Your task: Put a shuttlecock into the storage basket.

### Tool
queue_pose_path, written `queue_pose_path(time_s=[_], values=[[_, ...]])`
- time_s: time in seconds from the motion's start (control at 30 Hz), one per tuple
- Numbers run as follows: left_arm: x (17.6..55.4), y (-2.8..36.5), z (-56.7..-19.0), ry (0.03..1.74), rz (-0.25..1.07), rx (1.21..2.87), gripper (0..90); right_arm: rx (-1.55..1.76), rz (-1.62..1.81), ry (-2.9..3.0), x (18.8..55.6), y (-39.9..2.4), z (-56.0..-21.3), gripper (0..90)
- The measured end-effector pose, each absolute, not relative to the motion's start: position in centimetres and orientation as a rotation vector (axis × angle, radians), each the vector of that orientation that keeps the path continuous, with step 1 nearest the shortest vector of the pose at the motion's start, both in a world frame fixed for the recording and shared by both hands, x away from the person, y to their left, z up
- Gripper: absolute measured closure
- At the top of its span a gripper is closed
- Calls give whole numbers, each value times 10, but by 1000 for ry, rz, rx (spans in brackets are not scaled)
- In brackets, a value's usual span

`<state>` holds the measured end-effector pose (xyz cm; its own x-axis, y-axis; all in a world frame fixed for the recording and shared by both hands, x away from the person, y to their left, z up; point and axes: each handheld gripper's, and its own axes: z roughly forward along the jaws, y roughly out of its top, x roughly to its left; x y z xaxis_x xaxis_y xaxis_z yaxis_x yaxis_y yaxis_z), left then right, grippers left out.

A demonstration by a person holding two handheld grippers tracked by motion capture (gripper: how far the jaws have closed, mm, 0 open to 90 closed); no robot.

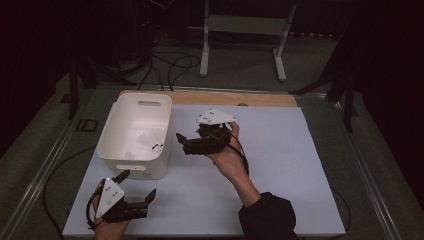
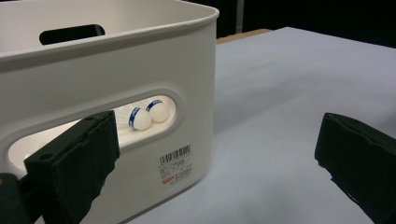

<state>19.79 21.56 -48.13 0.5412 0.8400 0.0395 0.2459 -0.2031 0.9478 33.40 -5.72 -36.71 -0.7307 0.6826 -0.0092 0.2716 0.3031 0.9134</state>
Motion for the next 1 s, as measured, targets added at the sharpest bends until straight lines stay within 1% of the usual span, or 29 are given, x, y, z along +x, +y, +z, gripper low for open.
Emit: queue_pose_path(time_s=[0.4,0.7,1.0], values=[[198,215,-481,918,712,1729,5,974,1362,2107,325,-106,-378,89],[199,217,-482,931,718,1724,5,1072,1313,2044,315,-149,-396,80],[203,221,-480,951,719,1701,5,1127,1289,2018,303,-182,-411,79]])
